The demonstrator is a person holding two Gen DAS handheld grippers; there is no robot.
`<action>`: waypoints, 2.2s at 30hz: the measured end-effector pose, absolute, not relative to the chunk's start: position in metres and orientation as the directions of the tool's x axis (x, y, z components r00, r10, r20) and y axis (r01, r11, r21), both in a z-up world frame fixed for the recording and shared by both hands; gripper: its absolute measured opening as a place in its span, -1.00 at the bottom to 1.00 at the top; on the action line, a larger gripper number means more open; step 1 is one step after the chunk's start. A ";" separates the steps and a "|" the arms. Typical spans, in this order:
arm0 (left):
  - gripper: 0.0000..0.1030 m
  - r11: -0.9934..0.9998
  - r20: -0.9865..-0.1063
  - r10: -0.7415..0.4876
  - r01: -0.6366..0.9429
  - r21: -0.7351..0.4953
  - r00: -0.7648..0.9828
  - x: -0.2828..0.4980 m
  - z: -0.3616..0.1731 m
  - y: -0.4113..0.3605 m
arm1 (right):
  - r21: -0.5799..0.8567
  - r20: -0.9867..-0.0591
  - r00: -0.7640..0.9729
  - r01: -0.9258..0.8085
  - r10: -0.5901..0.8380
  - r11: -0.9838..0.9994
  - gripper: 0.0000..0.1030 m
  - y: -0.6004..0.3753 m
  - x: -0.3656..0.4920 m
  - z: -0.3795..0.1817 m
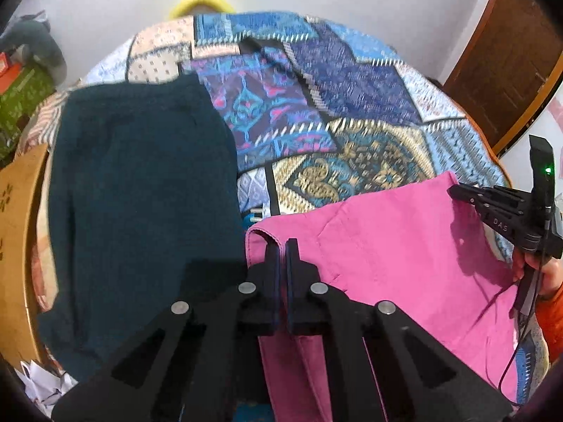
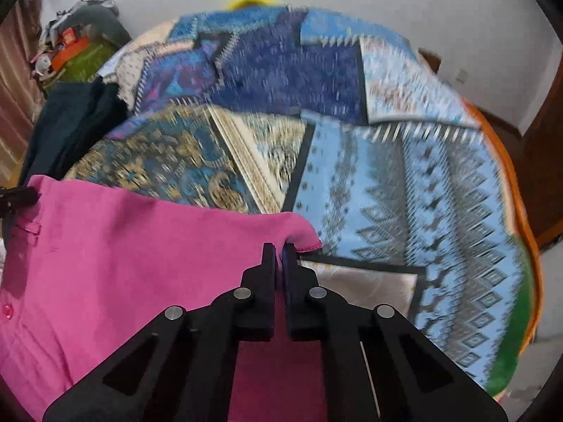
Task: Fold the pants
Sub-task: 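Lift the pink pants with both grippers and fold them over, then release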
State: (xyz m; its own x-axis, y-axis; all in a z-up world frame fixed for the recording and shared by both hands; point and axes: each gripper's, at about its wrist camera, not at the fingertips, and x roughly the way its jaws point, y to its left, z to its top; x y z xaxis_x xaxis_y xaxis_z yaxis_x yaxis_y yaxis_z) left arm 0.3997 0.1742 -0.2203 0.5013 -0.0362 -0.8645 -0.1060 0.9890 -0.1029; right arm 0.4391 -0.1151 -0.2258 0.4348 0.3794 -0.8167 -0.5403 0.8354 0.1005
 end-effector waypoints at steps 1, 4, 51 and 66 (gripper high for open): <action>-0.95 0.989 -0.855 -0.026 -0.109 -0.096 0.518 0.397 -0.211 0.174 | 0.103 -0.802 0.451 -0.542 0.392 0.834 -0.94 -0.118 0.437 -0.217; -0.95 0.990 -0.830 -0.002 -0.113 -0.078 0.557 0.391 -0.190 0.175 | 0.092 -0.761 0.493 -0.562 0.421 0.822 -0.95 -0.123 0.430 -0.190; -0.94 0.999 -0.818 -0.015 0.034 0.006 0.575 0.162 -0.165 0.072 | 0.175 -0.694 0.512 -0.563 0.507 0.808 -0.94 -0.232 0.210 -0.179; -0.70 0.999 -0.812 0.031 -0.003 0.037 0.583 0.126 -0.156 0.072 | 0.176 -0.712 0.498 -0.556 0.496 0.812 -0.63 -0.252 0.168 -0.179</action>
